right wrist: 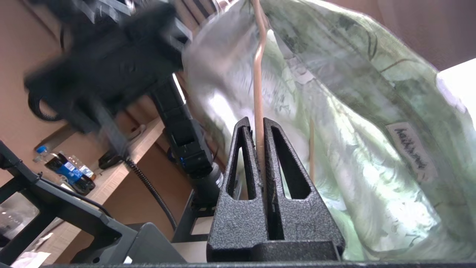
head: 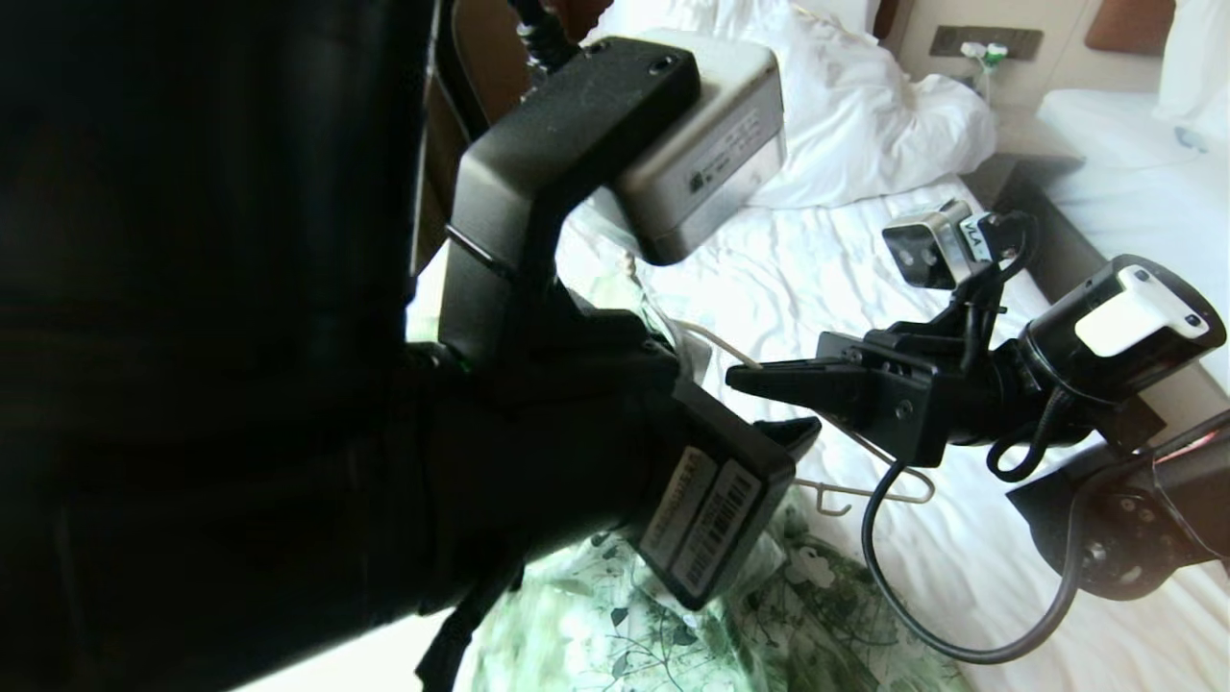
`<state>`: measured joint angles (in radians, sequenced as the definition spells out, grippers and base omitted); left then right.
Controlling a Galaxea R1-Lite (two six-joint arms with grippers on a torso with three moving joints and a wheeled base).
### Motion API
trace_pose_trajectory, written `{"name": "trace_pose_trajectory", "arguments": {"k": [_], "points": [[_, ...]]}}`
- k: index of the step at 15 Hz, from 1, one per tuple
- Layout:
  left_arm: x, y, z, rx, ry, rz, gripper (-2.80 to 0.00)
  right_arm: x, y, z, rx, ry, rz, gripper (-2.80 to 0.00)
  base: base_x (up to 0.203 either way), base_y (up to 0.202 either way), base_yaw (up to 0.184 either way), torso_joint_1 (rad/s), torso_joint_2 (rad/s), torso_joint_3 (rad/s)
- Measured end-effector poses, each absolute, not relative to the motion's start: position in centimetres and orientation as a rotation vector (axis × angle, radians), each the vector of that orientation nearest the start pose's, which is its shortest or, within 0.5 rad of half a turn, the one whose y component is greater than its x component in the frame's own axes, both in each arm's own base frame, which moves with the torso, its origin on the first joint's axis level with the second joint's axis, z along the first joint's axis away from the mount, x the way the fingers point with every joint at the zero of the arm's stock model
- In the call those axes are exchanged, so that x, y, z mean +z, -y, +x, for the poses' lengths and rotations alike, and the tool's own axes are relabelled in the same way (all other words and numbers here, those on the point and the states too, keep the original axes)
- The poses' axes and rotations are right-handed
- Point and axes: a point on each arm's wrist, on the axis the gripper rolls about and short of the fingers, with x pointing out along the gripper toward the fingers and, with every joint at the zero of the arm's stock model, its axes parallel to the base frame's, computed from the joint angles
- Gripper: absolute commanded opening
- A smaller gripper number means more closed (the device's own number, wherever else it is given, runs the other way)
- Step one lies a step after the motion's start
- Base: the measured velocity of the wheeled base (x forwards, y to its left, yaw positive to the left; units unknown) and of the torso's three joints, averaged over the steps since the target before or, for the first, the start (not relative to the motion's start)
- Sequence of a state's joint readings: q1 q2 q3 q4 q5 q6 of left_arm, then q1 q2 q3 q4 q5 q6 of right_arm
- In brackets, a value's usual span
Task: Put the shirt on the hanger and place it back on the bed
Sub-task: Hook one side of the shirt onto the hanger
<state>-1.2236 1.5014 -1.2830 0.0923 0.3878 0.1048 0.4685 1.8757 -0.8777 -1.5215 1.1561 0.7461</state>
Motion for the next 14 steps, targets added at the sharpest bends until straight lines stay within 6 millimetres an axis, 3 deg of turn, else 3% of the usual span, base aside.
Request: {"name": "trace_pose_trajectory", "arguments": {"k": [5, 10, 11, 14], "points": [[27.4, 24.3, 9.1, -0.862, -0.250, 0.402, 0.00, 23.2, -16.5, 28.3, 1.683, -0.035, 0.359, -2.80, 0.000, 0.000, 0.000, 0.000, 0.00, 0.000], [26.0, 23.2, 8.8, -0.849, -0.292, 0.417, 0.00, 23.6, -16.2, 28.5, 1.674, -0.019, 0.354, -2.80, 0.000, 0.000, 0.000, 0.000, 0.00, 0.000], [25.9, 22.9, 8.7, -0.843, -0.298, 0.408, -2.80, 23.6, -16.1, 28.5, 1.673, -0.018, 0.353, -2.80, 0.000, 0.000, 0.000, 0.000, 0.00, 0.000], [26.2, 22.0, 8.7, -0.829, -0.291, 0.385, -2.80, 23.6, -16.1, 28.5, 1.673, -0.019, 0.354, -2.80, 0.000, 0.000, 0.000, 0.000, 0.00, 0.000]]}}
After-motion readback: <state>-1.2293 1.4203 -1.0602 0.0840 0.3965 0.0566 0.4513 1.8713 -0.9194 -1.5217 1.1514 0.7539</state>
